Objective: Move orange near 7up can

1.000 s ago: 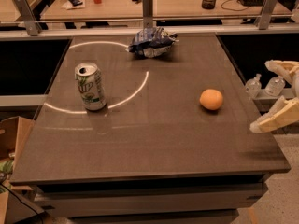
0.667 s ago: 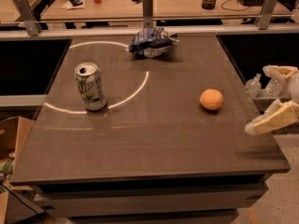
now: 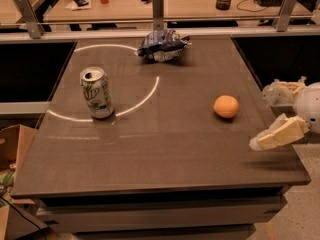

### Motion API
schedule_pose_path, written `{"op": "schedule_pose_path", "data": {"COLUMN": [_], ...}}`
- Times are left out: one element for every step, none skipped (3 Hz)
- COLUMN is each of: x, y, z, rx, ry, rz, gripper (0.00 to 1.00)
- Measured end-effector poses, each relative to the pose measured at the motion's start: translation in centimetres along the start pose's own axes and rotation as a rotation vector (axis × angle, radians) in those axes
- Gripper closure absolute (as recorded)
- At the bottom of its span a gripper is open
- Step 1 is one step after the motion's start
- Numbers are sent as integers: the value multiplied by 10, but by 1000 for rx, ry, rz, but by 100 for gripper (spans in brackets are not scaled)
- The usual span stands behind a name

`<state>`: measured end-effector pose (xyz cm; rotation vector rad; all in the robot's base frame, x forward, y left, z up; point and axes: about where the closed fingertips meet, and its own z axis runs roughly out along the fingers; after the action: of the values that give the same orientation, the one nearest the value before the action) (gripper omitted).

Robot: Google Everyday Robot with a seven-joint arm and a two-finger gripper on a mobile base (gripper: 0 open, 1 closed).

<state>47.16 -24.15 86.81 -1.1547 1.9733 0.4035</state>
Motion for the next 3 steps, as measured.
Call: {"op": "schedule_pose_path", "data": {"x": [3, 0, -7], "y": [6, 5, 2], "z": [19, 42, 63], "rx": [-19, -31, -40], "ry": [-10, -22, -32], "rz": [20, 23, 20], "gripper": [0, 0, 0]}}
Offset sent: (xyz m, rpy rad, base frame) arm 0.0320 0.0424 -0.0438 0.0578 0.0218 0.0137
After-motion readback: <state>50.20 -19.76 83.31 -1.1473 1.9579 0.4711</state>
